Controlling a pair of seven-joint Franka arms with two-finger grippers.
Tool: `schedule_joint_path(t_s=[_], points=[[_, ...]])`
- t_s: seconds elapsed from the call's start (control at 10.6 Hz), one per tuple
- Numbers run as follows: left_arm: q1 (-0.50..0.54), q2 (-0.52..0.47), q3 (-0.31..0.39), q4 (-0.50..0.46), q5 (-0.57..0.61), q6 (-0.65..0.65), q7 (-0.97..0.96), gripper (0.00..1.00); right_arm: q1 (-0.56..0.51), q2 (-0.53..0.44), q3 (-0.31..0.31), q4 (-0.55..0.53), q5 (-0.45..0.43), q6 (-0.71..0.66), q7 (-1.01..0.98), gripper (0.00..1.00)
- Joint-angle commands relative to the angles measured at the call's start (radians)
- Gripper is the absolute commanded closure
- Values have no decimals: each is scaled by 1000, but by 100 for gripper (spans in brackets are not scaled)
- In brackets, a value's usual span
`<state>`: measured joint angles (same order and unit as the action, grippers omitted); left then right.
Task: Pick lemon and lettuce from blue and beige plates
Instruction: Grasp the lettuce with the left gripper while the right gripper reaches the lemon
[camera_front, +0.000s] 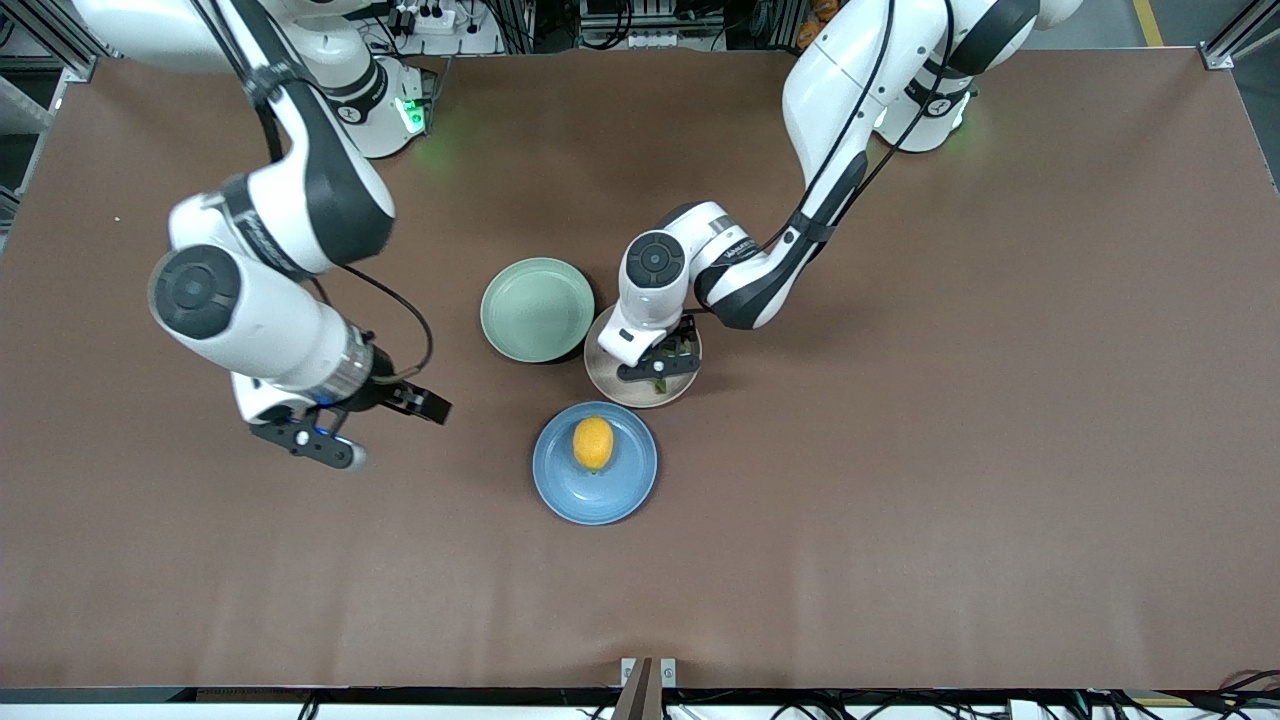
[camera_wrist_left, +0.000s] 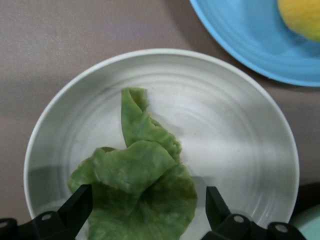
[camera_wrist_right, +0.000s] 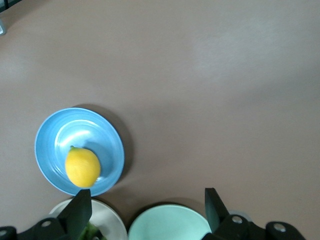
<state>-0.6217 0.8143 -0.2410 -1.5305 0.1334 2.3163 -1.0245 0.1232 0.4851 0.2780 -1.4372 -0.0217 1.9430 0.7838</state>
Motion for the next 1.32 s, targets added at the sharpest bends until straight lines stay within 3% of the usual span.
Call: schedule_joint_path(t_s=[0.0, 0.09, 0.19, 0.66, 0.94, 1.22], points=[[-21, 12, 11, 20, 31, 5, -31, 58, 48, 94, 24, 17, -6, 118, 138, 0], [-18, 11, 11, 18, 31, 5, -32, 93, 74, 134, 23, 17, -9, 182, 162, 0], [-15, 9, 11, 20, 31, 5, -32, 100, 99, 171, 23, 17, -15, 244, 182, 0], [7, -43, 11, 21, 32, -24, -29, 100, 151, 263, 21, 15, -70, 356, 198, 0], [49, -137, 11, 21, 32, -116, -22, 100, 182, 320, 21, 17, -167, 424, 280, 0], [132, -216, 9, 21, 31, -150, -6, 100, 213, 358, 18, 18, -178, 473, 301, 0]])
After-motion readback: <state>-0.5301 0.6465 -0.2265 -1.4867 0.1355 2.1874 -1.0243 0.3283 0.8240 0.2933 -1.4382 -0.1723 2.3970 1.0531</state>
